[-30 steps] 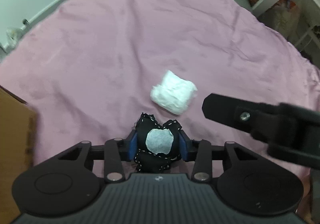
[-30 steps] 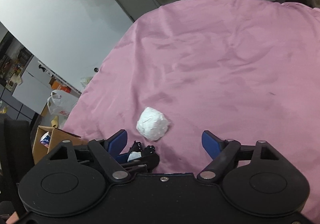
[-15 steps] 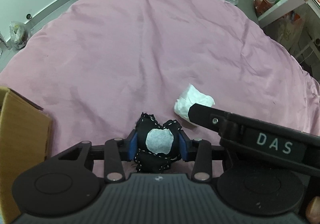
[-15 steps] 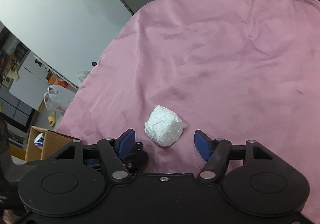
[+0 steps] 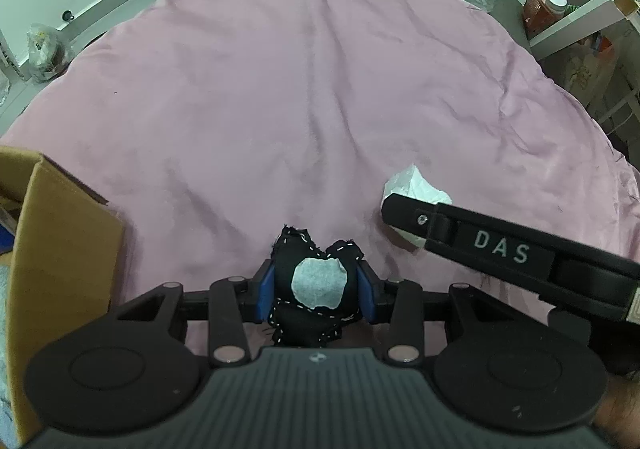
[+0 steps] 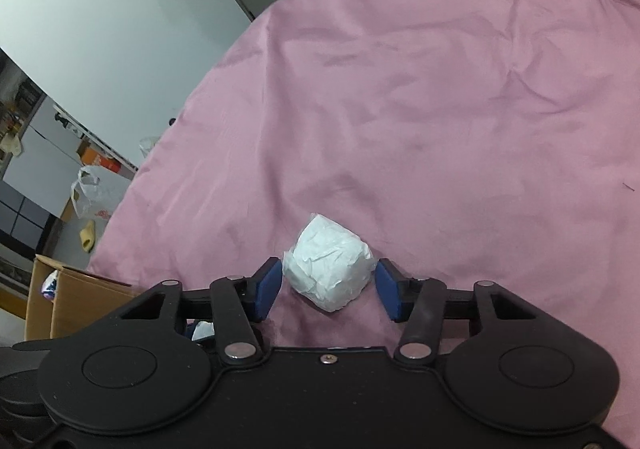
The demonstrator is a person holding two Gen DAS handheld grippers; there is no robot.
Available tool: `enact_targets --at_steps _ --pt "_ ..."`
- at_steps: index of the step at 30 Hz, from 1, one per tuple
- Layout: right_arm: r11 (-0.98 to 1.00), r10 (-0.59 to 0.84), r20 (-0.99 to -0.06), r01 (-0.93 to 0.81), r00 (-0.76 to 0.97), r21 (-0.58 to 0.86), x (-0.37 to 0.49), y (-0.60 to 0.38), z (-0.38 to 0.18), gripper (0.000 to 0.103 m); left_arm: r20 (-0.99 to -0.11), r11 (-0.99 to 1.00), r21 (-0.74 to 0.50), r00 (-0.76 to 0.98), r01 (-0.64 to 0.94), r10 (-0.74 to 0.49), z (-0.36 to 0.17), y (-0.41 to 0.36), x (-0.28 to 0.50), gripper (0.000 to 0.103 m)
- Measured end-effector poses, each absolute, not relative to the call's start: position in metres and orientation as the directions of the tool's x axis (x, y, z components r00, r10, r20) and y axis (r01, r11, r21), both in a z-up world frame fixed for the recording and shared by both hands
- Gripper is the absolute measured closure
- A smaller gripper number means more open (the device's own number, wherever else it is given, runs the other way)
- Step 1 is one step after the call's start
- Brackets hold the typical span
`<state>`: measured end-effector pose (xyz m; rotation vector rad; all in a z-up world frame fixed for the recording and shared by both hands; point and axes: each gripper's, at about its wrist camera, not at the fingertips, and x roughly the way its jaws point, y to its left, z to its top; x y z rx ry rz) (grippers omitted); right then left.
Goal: Organize soft objects
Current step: 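Carry the plush and tissue wad with both grippers over the cardboard box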
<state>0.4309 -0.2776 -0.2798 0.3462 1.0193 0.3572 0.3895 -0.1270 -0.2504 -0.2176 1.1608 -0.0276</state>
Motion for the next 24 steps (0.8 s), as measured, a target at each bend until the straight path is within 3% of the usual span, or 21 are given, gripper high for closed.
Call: enact_targets --at_steps 24 --pt "0.908 0.408 -0.734 -0.156 0.543 0.389 0.364 -0.294 -0.221 0.054 -0.884 0.983 -0.178 0.447 -0.051 -0.137 -0.194 -0.124 0.32 0.062"
